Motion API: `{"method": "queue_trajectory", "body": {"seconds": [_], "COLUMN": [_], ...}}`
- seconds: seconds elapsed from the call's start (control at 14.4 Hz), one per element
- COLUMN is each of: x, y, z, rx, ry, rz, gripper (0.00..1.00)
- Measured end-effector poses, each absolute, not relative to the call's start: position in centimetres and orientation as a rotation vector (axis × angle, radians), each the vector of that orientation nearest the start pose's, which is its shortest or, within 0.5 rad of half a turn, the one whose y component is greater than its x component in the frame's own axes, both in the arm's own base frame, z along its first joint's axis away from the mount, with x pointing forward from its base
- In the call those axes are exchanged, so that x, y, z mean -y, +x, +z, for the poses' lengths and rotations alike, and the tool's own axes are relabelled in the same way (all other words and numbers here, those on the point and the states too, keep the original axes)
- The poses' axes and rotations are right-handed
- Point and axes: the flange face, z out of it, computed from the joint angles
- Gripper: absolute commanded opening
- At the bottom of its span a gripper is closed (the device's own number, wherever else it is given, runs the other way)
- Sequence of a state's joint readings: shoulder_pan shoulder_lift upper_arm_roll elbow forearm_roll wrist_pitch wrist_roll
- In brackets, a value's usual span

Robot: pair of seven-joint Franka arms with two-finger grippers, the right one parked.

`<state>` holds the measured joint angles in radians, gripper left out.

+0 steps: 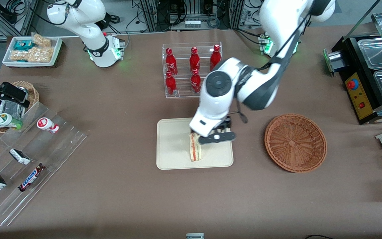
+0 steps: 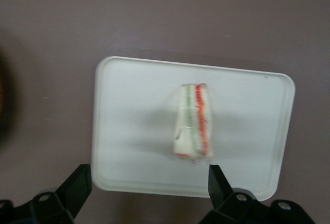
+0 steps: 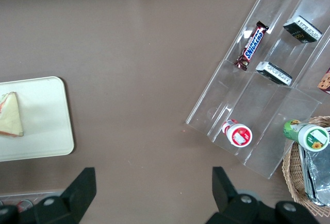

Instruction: Place sandwich from basket to tray

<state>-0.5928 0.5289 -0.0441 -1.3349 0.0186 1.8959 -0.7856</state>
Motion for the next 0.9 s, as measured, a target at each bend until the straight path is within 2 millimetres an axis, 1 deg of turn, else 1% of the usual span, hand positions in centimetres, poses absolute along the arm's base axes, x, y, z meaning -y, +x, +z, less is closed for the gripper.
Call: {"method": "queue_trajectory", "body": {"seconds": [0.14,0.28,0.35,0.49,0.7,0.77,0.9], "x": [36.4,30.6,28.0,23.1,15.9,13.8,10.5], "y": [59.4,60.6,60.7,60.5,59.2,58.7,57.9], "z": [44.1,44.5,44.7,45.5,47.7,48.5,50.2], "rx": [0.231,0.2,0.178,0.113,-0.006,-0.039,-0.097], "ry": [-3.147,-3.137,-3.132,-3.129,-3.123,-3.12,-3.117], "rz": [-0.026,-0.006,0.006,0.02,0.045,0.065,0.089], "gripper": [1.0,1.0,1.0,1.0,1.0,1.0,1.0]}}
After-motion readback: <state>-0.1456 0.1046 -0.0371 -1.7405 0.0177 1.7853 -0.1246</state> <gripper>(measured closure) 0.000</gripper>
